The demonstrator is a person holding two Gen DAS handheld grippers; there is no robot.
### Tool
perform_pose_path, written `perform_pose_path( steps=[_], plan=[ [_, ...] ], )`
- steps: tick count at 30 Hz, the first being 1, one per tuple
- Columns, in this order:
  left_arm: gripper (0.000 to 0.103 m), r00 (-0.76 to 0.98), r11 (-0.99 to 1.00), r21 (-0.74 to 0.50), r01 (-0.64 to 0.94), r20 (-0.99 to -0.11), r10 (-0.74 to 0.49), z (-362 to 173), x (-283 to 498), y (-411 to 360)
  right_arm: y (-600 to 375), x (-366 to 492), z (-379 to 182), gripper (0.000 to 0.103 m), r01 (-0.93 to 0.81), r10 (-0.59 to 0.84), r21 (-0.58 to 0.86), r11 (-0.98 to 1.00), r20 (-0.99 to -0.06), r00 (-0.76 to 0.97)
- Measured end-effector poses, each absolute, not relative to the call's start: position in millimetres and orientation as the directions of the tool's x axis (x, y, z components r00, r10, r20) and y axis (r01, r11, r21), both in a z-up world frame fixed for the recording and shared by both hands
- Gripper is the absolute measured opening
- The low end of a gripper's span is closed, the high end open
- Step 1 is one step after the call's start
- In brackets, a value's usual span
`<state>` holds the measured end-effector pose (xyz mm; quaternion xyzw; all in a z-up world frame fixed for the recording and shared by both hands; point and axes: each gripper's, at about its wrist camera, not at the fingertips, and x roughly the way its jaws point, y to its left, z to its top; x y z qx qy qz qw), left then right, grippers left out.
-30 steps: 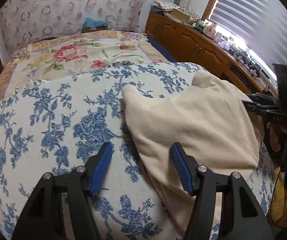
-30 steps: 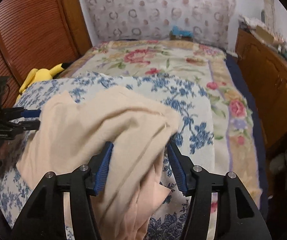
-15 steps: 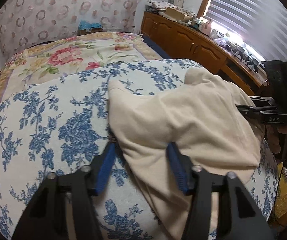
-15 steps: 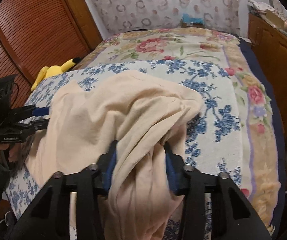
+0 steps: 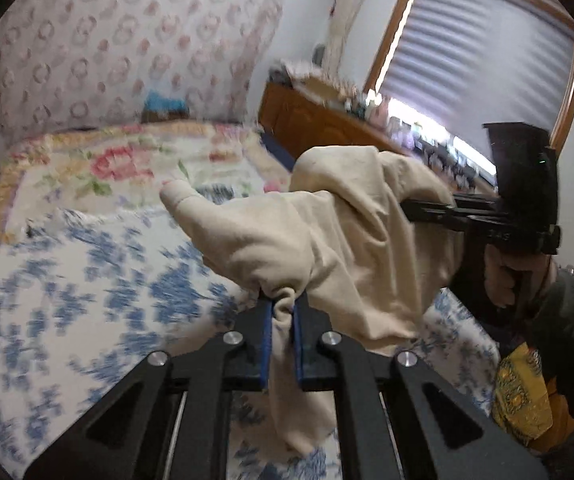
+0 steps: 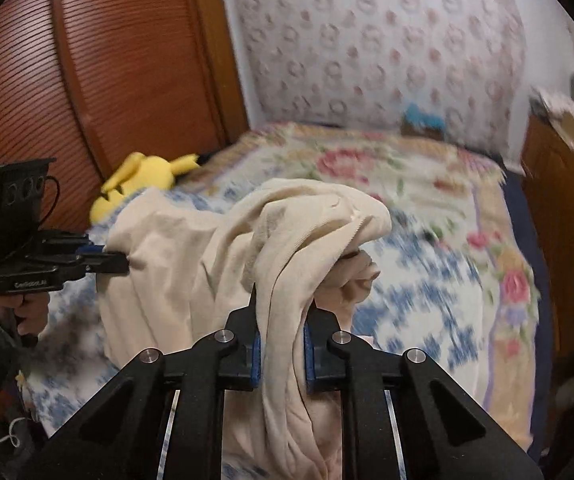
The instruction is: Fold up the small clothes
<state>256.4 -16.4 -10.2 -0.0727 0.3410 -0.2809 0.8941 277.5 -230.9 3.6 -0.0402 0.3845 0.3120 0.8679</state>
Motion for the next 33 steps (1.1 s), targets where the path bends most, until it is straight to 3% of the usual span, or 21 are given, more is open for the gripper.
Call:
perform_pose_path(
  steps=[5, 15, 33],
  plan=[
    [0.004, 0.717, 0.879, -0.305, 0.366, -0.51, -0.475, 17.2, 222.3, 57.7, -165.9, 291.0, 28.9, 0.013, -0.66, 0.575, 0.151, 0.736, -0.654, 0.491],
    [0.004, 0.799, 0.949, -0.291, 0.121, -0.538, -0.268, -5.6, 188.2, 191.0, 13.9, 332.7, 16.2, 0.012, -0.813, 0.659, 0.123, 0.57, -0.66, 0.362],
    [0.004, 0.78, 0.932, -0.348, -0.1, -0.609, -0.143, -87.3, 198.3, 273.0, 212.6, 404.7, -51.6, 0.012, -0.916, 0.628, 0.064, 0.395, -0.747, 0.218]
  ],
)
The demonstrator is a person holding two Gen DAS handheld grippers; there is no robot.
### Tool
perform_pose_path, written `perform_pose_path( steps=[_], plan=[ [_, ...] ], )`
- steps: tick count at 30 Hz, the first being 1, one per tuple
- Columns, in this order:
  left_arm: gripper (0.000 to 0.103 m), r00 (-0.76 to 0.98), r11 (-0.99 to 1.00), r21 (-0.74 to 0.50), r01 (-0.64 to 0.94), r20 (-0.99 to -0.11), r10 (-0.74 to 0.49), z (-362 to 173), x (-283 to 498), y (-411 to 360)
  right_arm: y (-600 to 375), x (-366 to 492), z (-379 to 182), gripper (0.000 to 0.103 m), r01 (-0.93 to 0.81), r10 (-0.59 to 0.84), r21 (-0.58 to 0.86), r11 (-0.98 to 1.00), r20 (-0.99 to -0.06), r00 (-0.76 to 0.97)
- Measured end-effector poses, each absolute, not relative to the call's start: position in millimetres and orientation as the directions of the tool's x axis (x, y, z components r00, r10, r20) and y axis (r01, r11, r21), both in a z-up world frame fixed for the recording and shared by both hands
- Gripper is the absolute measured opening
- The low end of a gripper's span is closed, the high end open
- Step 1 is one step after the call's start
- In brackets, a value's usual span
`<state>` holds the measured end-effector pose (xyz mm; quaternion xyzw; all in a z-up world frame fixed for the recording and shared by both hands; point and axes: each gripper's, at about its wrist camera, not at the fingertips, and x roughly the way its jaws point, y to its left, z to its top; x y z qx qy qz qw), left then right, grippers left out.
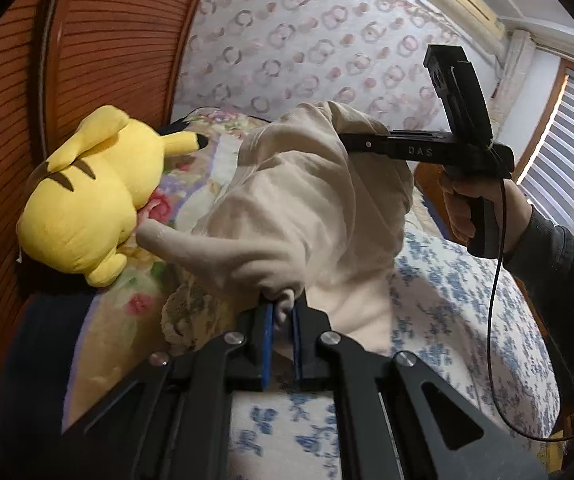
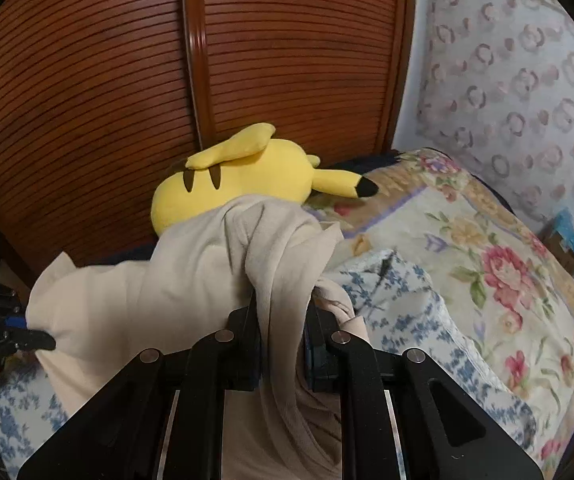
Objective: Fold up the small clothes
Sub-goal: 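Carry the folded shirt with both grippers beside the yellow plush toy, then lower the folded shirt onto the bed and open both grippers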
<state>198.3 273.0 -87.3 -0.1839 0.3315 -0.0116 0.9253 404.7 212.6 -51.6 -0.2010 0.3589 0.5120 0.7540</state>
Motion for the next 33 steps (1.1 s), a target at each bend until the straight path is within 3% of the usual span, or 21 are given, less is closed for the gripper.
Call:
perform_pose_path(
  steps=[3, 5, 7, 9, 13, 17, 23, 33],
  plan=[
    [0.004, 0.771, 0.941, -0.31, -0.139, -0.63, -0.094, -93.1, 204.0, 275.3, 227.4, 413.3, -62.0, 0.016, -0.91, 0.609, 0.044, 0.411, -0.757, 0.239],
    [0.004, 0.764, 0.945, -0.292, -0.146, -0.64, -0.08, -95.6, 205.5, 274.1, 229.2, 419.4, -63.7, 0.031, -0.883, 0.585, 0.025, 0.468, -0.758, 0.288],
    [0.005, 0.759, 0.951, -0.275, -0.144, -0.647, -0.073, -99.7, 206.6, 270.9, 222.3, 423.5, -59.1, 0.037, -0.849, 0.582, 0.024, 0.527, -0.739, 0.34],
    [0.007, 0.75, 0.957, -0.25, -0.148, -0.659, -0.056, -99.4, 205.1, 266.4, 204.9, 422.6, -51.5, 0.038, -0.813, 0.569, -0.008, 0.582, -0.71, 0.414],
    [0.017, 0.745, 0.961, -0.236, -0.143, -0.665, -0.052, -98.9, 201.4, 263.7, 164.5, 414.7, -50.1, 0.038, -0.801, 0.593, 0.05, 0.597, -0.7, 0.399],
    [0.034, 0.746, 0.971, -0.2, -0.134, -0.665, -0.034, -93.2, 197.8, 259.3, 134.9, 409.6, -68.3, 0.04, -0.774, 0.587, 0.127, 0.621, -0.73, 0.351],
    [0.062, 0.788, 0.976, -0.187, -0.112, -0.615, -0.028, -70.3, 183.4, 242.7, 122.8, 404.1, -93.5, 0.04, -0.73, 0.511, 0.086, 0.679, -0.768, 0.385],
    [0.062, 0.797, 0.994, -0.094, -0.053, -0.604, -0.015, -38.4, 170.3, 179.1, 40.8, 336.6, -38.8, 0.04, -0.687, 0.577, 0.146, 0.712, -0.679, 0.453]
  ],
)
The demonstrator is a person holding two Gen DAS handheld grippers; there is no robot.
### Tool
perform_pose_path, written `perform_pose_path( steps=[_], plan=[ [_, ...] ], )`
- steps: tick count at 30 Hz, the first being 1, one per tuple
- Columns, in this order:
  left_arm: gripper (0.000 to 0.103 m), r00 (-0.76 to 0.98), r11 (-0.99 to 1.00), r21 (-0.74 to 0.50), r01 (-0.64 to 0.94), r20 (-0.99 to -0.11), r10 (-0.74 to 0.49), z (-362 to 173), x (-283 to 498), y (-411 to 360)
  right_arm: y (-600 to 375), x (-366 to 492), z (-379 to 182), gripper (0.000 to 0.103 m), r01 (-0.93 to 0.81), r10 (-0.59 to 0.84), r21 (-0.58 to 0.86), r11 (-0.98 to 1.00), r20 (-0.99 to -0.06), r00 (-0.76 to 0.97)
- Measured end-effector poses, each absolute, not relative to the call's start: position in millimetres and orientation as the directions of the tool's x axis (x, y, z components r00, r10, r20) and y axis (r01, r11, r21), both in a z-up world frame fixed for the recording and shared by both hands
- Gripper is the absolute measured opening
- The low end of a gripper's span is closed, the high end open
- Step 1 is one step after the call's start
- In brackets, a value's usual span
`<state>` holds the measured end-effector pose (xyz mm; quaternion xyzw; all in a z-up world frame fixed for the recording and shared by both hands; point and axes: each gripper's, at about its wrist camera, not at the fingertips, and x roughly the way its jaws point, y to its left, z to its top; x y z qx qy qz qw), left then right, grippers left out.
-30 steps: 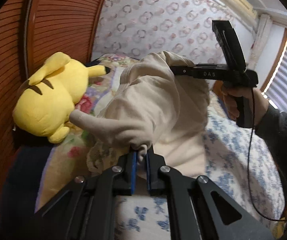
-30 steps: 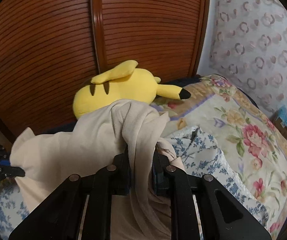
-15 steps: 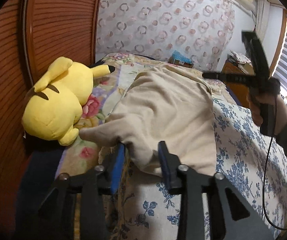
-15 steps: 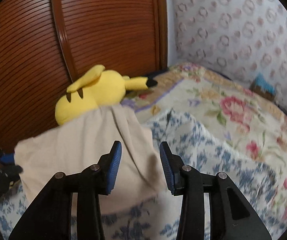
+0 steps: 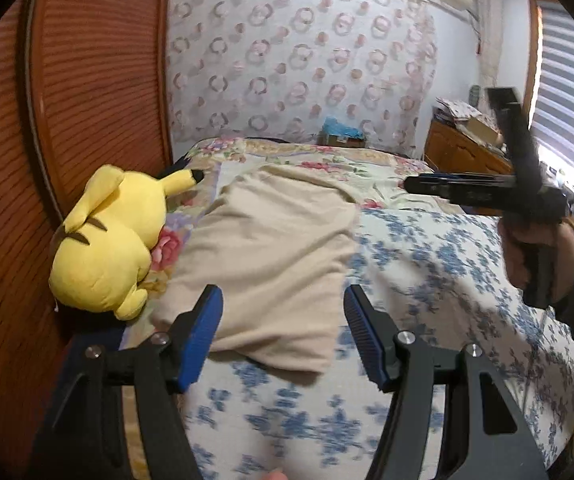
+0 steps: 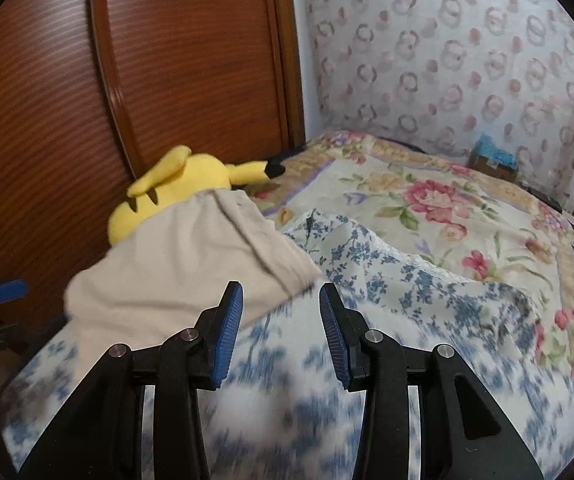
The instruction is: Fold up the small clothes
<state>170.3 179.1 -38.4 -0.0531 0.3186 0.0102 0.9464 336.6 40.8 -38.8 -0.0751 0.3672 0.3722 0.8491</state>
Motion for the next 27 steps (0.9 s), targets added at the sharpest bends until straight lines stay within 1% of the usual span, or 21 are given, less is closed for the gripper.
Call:
perform_pose_path(
  steps=[8, 14, 16, 19, 27],
  plan=[
    [0.062, 0.814, 0.997, -0.081, 0.007, -0.578, -0.053, -11.7, 154.1, 111.4, -53.2, 254.4, 2.5, 0.041, -0.62, 0.555, 0.141, 0.772, -0.624, 0.55],
    [0.062, 0.834, 0.997, -0.071, 0.043, -0.546, -0.075, 8.0, 141.2, 67.8, -120.1, 200.9, 29.3, 0.053, -0.546, 0.514, 0.134, 0.827, -0.573, 0.638],
    [0.062, 0.842, 0.997, -0.059, 0.042, -0.535, -0.067, 14.5, 136.9, 54.5, -137.1, 187.1, 35.3, 0.059, -0.516, 0.489, 0.128, 0.847, -0.568, 0.662],
    [0.062, 0.86, 0.998, -0.058, 0.037, -0.507, -0.061, 23.4, 128.9, 38.1, -162.7, 166.4, 43.7, 0.061, -0.452, 0.424, 0.1, 0.887, -0.566, 0.707],
    [0.063, 0.873, 0.997, -0.064, 0.045, -0.484, -0.07, 38.2, 119.5, 13.9, -204.3, 131.4, 60.2, 0.062, -0.364, 0.344, 0.071, 0.929, -0.533, 0.773]
  ],
)
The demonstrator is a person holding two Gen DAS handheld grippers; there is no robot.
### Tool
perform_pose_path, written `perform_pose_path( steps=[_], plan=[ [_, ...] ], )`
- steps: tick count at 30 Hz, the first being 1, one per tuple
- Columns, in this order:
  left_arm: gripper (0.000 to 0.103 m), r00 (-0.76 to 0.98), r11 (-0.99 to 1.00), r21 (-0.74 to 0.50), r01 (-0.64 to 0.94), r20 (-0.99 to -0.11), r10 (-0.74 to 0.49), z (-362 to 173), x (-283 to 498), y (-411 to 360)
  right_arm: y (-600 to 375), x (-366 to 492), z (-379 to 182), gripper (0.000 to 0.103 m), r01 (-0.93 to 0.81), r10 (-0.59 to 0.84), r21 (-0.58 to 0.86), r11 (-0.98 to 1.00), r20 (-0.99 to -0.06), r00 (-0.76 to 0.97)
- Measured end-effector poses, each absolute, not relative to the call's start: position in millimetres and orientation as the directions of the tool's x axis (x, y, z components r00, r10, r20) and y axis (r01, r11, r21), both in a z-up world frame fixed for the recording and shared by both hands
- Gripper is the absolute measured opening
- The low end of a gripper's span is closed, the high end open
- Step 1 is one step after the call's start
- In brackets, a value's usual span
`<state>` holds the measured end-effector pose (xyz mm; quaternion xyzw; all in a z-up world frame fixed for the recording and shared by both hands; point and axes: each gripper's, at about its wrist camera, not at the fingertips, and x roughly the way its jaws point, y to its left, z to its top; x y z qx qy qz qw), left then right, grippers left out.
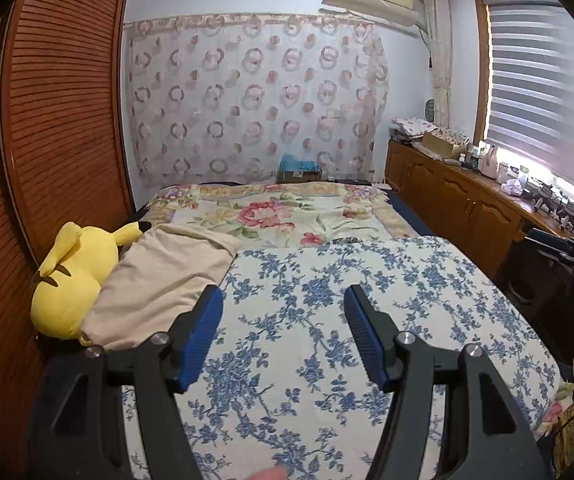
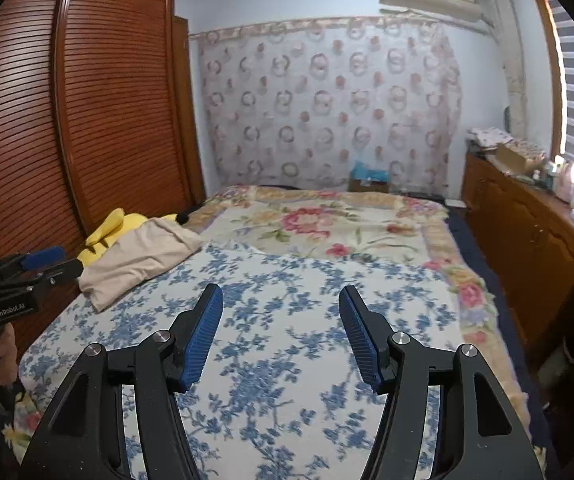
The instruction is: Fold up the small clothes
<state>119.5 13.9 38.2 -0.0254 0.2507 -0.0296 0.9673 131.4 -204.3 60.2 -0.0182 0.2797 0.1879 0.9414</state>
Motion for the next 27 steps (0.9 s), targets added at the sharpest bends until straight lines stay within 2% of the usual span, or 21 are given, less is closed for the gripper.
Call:
perform_pose_path(
  steps=[27],
  plan=[
    [0.063, 0.888, 0.997, -0.046, 0.064, -0.453, -0.078, 51.8, 100.7, -3.0, -219.6, 113.3, 66.2, 0.062, -0.311, 0.303, 0.071, 0.948, -0.504, 0.809]
  ],
)
